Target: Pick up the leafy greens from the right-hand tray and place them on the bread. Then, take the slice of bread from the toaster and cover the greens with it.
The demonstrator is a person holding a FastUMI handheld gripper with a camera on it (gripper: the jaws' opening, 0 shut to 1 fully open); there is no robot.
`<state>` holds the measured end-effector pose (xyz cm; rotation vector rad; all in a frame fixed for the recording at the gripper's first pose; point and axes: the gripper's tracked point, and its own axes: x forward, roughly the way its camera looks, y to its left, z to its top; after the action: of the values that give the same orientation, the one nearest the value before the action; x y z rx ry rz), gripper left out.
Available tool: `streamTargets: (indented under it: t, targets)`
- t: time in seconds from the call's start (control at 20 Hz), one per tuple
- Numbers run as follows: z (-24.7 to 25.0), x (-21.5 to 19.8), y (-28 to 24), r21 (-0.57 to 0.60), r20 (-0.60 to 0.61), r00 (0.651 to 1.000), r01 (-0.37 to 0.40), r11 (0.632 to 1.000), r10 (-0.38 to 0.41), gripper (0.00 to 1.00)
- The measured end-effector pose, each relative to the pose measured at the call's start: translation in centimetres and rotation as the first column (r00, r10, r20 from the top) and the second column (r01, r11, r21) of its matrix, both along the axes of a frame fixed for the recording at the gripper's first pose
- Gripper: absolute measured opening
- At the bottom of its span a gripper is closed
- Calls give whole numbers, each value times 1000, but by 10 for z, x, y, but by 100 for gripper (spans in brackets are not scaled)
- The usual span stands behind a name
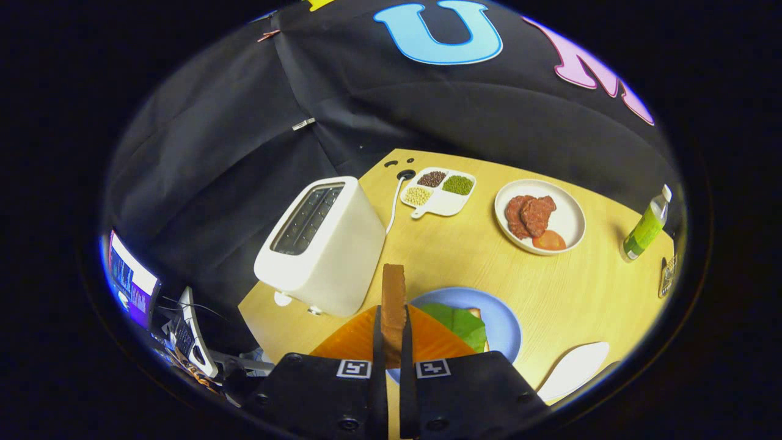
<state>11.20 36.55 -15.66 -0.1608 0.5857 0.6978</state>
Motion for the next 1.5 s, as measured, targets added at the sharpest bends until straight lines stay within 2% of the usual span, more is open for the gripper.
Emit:
streamTargets:
  t: [0.3,0.65,0.7,0.95,1.05,1.1,1.3,1.5]
  targets:
    - [-47,12,-30,-9,-80,996,29,1000,-30,12]
    - [-55,34,-55,1,-84,993,85,996,-85,17]
    - [-58,38,-61,-19,-69,993,92,996,-94,27]
    - [-55,57,-88,-58,3,987,159,986,-159,56]
    - [-44,58,-94,-42,27,985,169,985,-168,80]
    - [-41,58,-98,-40,40,985,170,985,-168,98]
    - [-2,46,-112,9,102,978,184,983,-184,99]
    - [73,34,-135,98,232,948,198,975,-216,99]
